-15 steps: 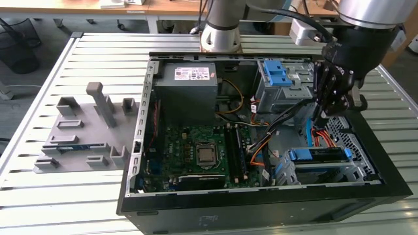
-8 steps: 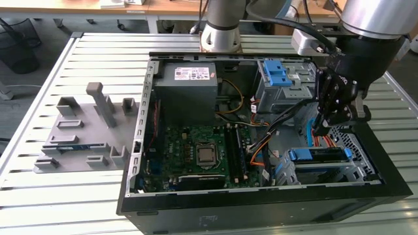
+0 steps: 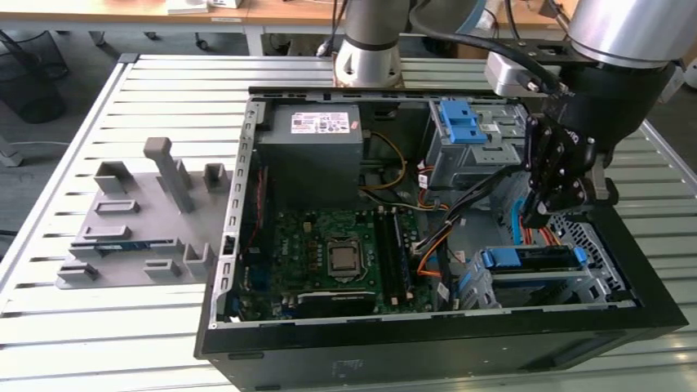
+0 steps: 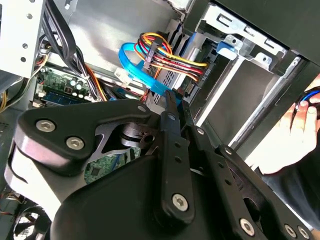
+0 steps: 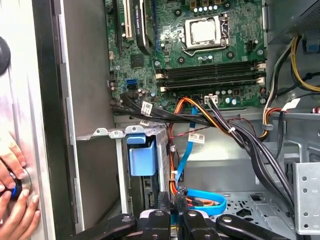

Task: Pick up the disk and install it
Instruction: 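Insert the second disk wire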

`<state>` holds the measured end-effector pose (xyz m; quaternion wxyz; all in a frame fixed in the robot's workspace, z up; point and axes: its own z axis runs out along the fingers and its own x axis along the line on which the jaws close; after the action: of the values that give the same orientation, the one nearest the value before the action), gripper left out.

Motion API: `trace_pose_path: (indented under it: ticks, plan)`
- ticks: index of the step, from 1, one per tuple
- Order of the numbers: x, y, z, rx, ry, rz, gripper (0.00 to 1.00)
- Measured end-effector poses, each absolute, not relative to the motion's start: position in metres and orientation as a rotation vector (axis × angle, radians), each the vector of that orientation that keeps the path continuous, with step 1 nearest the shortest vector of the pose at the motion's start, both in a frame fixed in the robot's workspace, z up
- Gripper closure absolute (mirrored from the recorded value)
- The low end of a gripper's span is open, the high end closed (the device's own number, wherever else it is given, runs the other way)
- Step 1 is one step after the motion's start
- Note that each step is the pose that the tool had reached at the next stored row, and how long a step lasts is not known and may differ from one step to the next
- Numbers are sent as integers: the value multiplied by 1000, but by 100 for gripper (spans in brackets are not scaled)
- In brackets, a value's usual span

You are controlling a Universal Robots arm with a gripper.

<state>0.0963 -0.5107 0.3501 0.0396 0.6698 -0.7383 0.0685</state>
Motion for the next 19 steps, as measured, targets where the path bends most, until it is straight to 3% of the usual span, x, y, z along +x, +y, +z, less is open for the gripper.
trace_pose_path:
  ticks: [13, 19]
  plan:
    - [94, -526, 344, 2091, -2299, 153, 84]
    - [93, -532, 342, 2097, -2302, 157, 84]
